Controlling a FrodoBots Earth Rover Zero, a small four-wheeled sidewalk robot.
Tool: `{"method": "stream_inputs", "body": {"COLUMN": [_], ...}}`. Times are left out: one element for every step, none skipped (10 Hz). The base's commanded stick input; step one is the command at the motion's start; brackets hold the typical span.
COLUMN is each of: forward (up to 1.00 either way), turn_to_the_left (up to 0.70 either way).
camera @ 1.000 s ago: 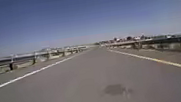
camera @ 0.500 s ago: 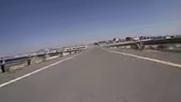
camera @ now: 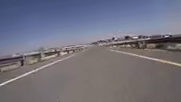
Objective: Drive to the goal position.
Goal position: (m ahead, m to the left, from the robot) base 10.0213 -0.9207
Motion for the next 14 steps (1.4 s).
{"method": "stream_inputs", "body": {"forward": [1.0, 1.0, 1.0, 1.0, 1.0, 1.0, 1.0, 1.0, 1.0, 1.0, 1.0, 1.0, 1.0, 1.0], "turn_to_the_left": [0.0, 0.0, 0.0, 0.0, 0.0, 0.0, 0.0, 0.0, 0.0, 0.0, 0.0, 0.0, 0.0, 0.0]}}
